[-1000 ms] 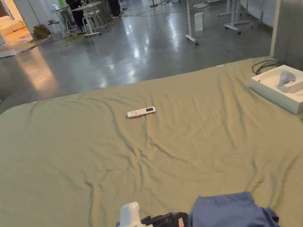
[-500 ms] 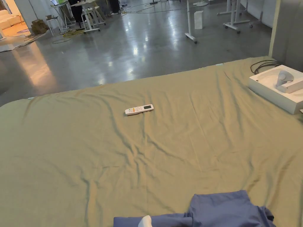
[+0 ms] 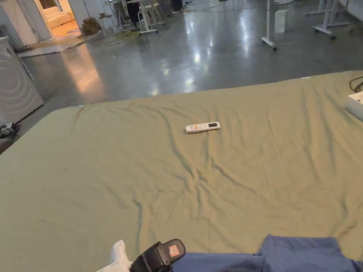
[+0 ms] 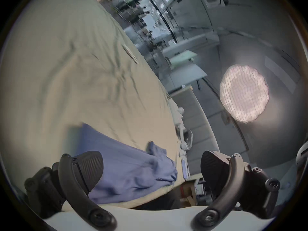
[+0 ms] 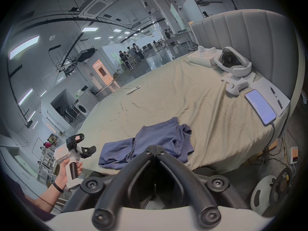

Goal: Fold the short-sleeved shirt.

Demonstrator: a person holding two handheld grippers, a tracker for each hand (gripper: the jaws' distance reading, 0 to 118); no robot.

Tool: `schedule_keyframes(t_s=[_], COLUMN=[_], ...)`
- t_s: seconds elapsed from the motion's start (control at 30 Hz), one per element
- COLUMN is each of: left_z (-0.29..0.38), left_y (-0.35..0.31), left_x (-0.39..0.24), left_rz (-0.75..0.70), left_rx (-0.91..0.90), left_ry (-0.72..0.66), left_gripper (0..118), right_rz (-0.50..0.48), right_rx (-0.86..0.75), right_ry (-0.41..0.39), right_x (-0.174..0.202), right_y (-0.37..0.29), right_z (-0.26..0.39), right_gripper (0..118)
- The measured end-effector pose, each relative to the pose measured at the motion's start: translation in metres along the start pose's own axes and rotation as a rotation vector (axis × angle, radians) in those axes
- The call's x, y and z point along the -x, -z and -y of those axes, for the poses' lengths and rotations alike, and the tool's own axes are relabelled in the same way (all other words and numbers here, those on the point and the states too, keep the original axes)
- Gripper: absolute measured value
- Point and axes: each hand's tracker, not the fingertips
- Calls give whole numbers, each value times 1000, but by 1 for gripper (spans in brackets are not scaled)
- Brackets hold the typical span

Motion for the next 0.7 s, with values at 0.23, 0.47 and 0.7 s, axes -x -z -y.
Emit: schedule_keyframes(t_s=[0.23, 0.47, 0.7], left_z=[-10, 21, 27], left_y=[4, 61, 53], left_x=[65, 68, 59], left_rz=[-60, 7, -6], left_rx=[36, 152, 68], left_ry=[-217, -314, -291], left_gripper=[117, 14, 14], right_rz=[1, 31, 57], right_rx=[28, 17, 22], right_ry=[-13, -19, -42], right_x=[6, 6, 7], right_y=[2, -6, -11], right_z=[5, 2, -1], right_gripper=[0, 0, 0])
